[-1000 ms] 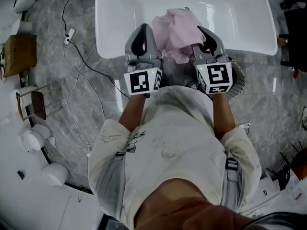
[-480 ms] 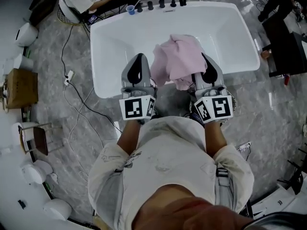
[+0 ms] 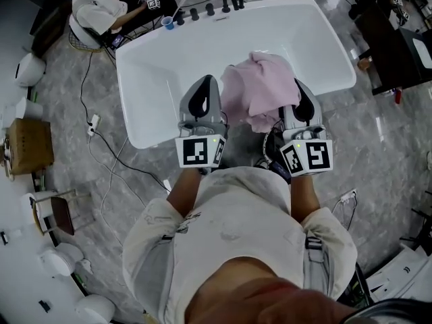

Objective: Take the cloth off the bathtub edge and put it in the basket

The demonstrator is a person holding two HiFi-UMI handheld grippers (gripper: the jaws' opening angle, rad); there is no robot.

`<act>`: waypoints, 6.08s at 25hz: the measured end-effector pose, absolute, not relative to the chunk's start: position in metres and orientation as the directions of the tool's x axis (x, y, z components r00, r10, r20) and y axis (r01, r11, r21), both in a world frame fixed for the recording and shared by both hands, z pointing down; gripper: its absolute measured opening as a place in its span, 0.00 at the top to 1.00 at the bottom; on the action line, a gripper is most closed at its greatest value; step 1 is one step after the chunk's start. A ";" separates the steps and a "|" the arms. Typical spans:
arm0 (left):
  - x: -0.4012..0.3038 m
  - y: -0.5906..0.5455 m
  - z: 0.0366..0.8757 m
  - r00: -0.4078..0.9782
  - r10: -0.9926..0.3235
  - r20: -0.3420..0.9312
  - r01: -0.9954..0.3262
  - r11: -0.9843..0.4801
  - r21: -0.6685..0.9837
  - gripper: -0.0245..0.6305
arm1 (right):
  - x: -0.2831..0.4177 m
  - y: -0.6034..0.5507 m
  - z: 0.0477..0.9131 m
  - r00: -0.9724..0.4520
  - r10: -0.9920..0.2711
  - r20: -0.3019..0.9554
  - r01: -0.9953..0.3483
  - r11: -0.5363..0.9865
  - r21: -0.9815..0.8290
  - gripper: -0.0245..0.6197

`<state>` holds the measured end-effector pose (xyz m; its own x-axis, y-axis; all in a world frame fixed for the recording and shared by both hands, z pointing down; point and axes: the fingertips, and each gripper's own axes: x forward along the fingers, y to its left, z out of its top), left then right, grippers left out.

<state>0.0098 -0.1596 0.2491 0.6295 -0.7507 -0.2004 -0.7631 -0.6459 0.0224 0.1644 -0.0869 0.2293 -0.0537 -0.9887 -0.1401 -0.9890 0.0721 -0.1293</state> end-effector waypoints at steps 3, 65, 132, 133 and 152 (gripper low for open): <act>0.034 -0.152 0.246 0.673 -0.711 -0.204 -0.723 -0.690 0.018 0.96 | 0.182 -0.073 0.227 -0.003 -0.990 -0.144 -0.991 0.022 -0.132 0.85; 0.313 0.009 0.280 0.978 -0.162 -0.129 -0.157 -0.987 0.046 0.96 | 0.395 0.145 0.481 0.574 -0.712 0.405 -0.729 -0.669 -0.145 0.85; 0.112 -0.107 0.306 0.751 -0.657 -0.067 -0.657 -0.753 0.027 0.96 | 0.244 -0.018 0.740 -0.088 -0.501 0.861 -0.942 -0.240 -0.236 0.76; 0.098 -0.112 0.306 0.730 -0.681 -0.067 -0.680 -0.732 0.029 0.96 | 0.233 -0.028 0.739 -0.102 -0.499 0.861 -0.949 -0.211 -0.235 0.76; -0.136 -0.153 0.306 0.374 -0.924 -0.080 -0.926 -0.376 0.012 0.96 | 0.015 -0.139 0.730 -0.329 -0.451 0.829 -0.942 0.224 -0.252 0.76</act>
